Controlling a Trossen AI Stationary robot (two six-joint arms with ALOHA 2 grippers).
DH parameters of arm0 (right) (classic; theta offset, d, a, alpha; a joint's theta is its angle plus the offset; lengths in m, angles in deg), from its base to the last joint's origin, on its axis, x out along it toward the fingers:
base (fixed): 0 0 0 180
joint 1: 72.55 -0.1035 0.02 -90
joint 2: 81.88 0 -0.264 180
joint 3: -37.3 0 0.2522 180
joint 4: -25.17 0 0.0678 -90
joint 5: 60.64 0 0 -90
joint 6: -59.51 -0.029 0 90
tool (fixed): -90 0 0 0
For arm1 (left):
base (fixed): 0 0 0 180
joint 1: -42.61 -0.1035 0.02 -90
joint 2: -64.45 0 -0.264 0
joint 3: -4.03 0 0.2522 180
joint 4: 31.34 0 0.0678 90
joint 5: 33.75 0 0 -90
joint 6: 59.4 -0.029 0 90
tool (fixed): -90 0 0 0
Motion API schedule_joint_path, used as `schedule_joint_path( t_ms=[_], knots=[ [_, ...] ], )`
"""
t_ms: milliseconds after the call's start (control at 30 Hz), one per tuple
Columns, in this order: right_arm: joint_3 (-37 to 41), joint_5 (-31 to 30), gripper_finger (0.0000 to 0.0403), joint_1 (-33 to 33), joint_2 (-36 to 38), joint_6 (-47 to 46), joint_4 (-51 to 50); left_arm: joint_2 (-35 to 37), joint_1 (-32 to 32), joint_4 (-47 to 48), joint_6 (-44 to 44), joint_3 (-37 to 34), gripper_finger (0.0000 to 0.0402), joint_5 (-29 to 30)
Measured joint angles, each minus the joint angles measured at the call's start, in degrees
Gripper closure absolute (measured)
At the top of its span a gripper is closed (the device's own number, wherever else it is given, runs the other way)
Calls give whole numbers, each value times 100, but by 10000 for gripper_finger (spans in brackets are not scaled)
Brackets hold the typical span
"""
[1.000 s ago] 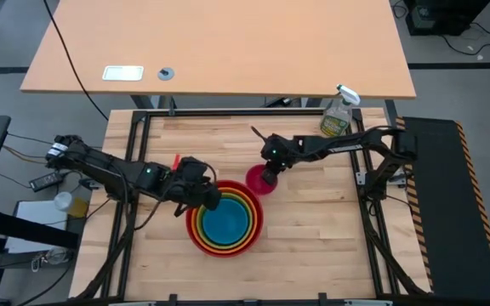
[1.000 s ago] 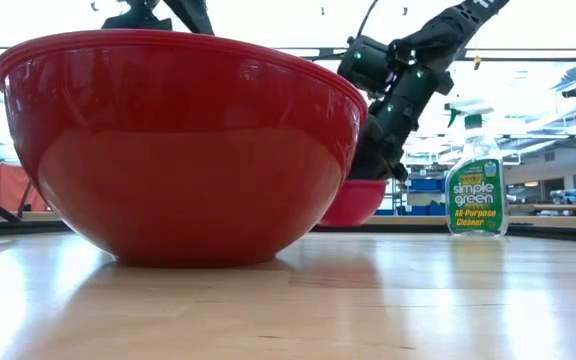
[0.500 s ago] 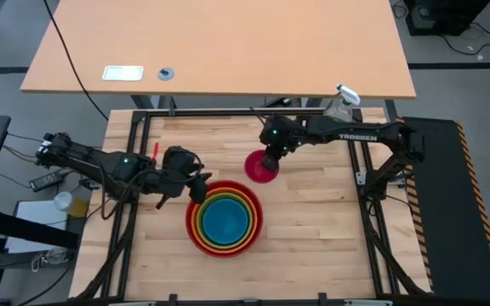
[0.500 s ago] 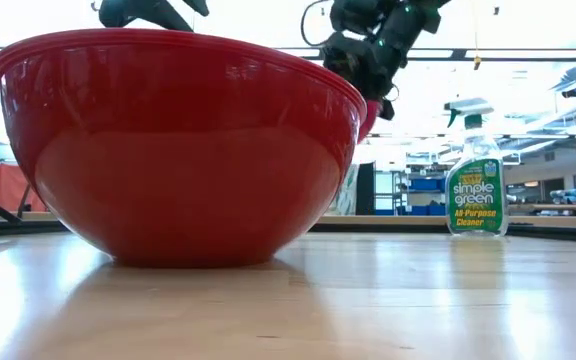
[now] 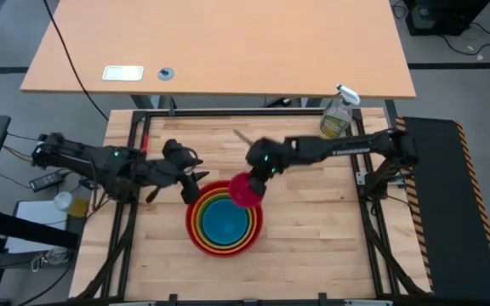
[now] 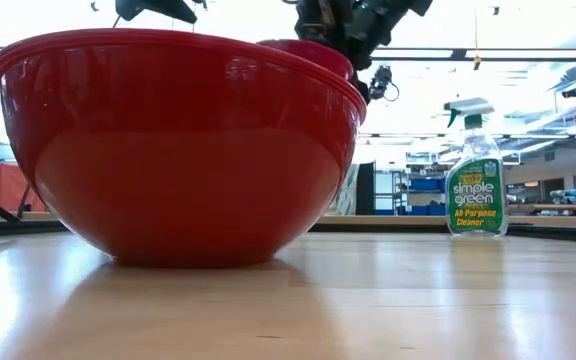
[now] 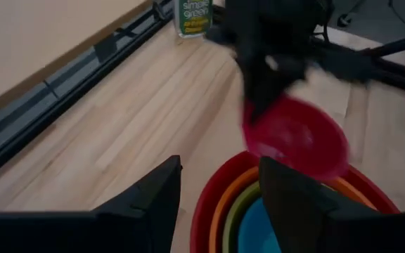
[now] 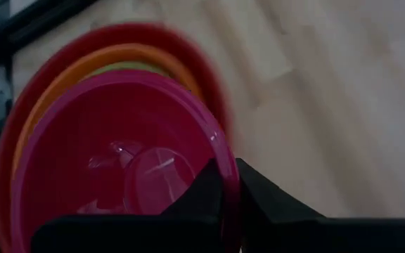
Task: Nest bowls inside each other
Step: Stack the pink bowl on top of the blue bowl
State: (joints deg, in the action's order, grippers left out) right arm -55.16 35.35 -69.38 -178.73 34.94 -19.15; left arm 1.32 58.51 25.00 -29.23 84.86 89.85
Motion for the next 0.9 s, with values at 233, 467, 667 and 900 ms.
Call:
schedule_joint_path(
  t_ms=[233,467,667,900],
  knots=[
    [0,-364,373,-760,-454,-641,1061,386,-292,-283,-280,0,209,-520],
    [-402,-524,373,-1070,-1089,-1012,1182,489,-360,-346,-329,0,209,-785],
    [-1965,-921,373,-1304,-2039,-440,-382,469,-365,-302,-430,0,209,-825],
    [-2522,-1233,373,-1347,-2651,-205,-978,511,-355,-403,-249,7,209,-849]
  ],
)
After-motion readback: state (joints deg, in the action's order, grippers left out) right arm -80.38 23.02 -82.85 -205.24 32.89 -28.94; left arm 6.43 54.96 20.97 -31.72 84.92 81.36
